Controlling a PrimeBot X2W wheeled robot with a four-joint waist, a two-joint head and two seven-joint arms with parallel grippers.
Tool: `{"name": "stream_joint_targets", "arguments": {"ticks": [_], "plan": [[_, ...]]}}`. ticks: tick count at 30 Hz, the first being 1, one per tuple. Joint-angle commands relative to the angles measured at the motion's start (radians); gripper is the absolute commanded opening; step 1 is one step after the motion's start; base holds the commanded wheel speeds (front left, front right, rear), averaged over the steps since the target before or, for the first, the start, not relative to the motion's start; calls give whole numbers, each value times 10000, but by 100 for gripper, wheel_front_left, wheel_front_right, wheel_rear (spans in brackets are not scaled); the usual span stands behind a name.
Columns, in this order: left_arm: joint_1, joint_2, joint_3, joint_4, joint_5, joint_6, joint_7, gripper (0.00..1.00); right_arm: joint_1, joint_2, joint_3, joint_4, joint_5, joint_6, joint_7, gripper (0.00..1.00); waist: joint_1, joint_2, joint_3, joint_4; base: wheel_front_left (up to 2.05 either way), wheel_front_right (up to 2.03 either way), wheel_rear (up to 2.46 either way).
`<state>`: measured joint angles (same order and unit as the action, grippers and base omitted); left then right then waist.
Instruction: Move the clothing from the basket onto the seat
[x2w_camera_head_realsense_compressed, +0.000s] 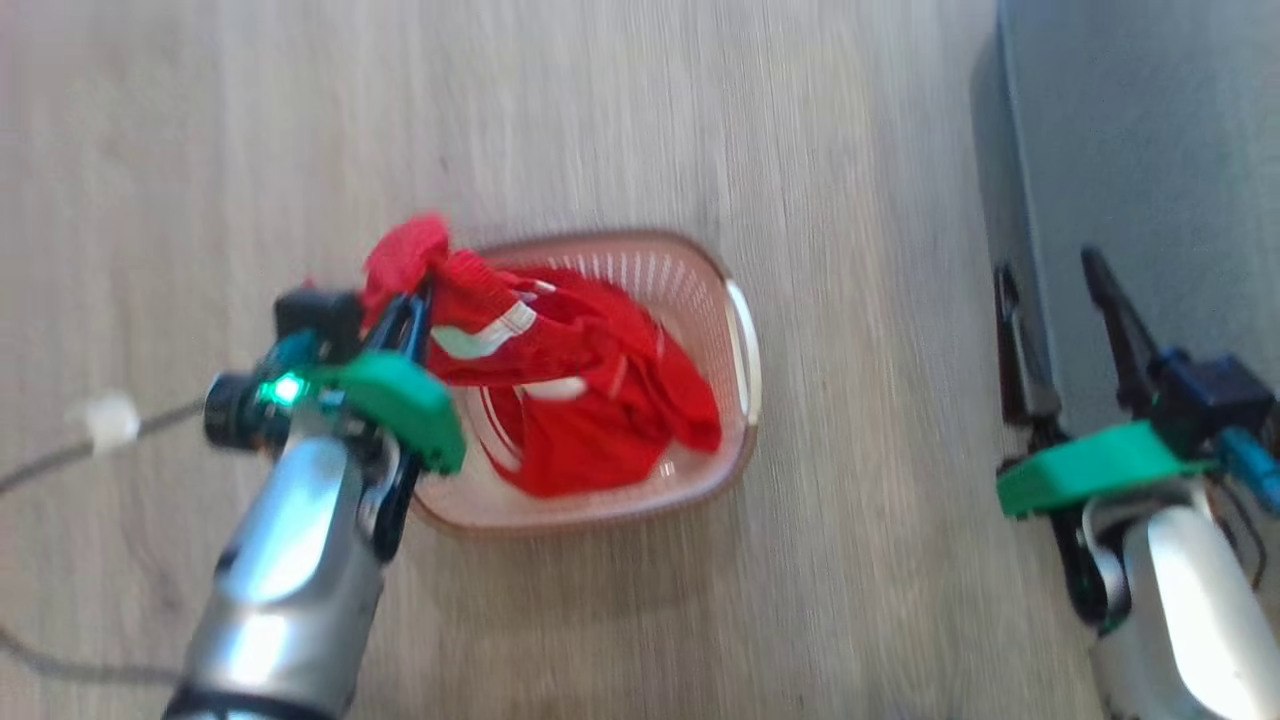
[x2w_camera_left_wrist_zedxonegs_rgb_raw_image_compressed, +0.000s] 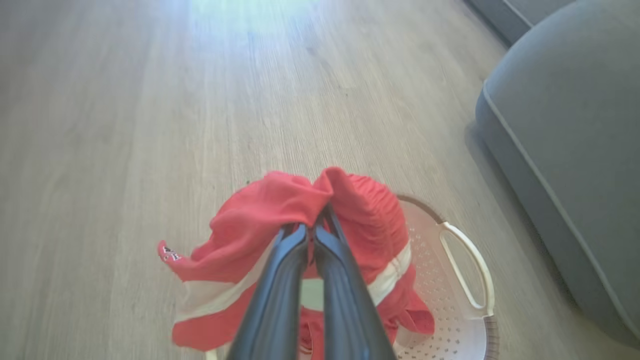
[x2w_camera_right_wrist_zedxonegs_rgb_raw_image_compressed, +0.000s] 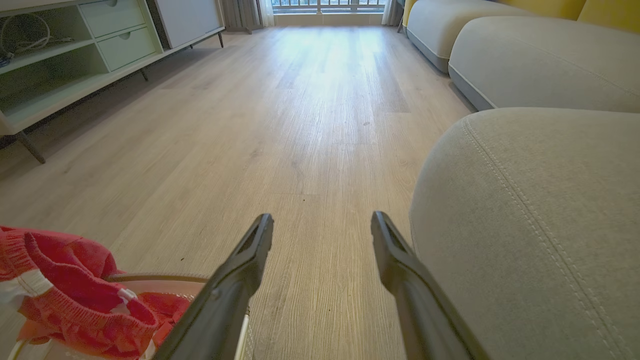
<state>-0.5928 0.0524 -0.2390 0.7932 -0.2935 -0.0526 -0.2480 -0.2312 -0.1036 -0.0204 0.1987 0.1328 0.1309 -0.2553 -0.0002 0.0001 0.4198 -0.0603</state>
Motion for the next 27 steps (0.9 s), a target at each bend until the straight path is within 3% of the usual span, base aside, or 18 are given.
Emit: {"name": "stream_joint_targets", "arguments": {"ticks": [1,6,13,27], "plan": [[493,345,486,-780,-64,150,-135,0,216,-179,174,-203,-21,-2,-65,100,2,-1,-1361,389,0,0,0],[2003,407,889,-2603,-82,378,-136,0,730,-284,108,6,-61,-2,-65,100,2,-1,-2420,509,0,0,0],[3379,456,1082,-3959,-132,556,-136,0,1252,-450,197,258,-122,-2,-65,100,2,-1,-3515,549,0,0,0],[4612,848,1267,-5335,-253,996,410,0,1544,-559,677,572,-40,-2,-65,100,2,-1,-4412,259,0,0,0]]}}
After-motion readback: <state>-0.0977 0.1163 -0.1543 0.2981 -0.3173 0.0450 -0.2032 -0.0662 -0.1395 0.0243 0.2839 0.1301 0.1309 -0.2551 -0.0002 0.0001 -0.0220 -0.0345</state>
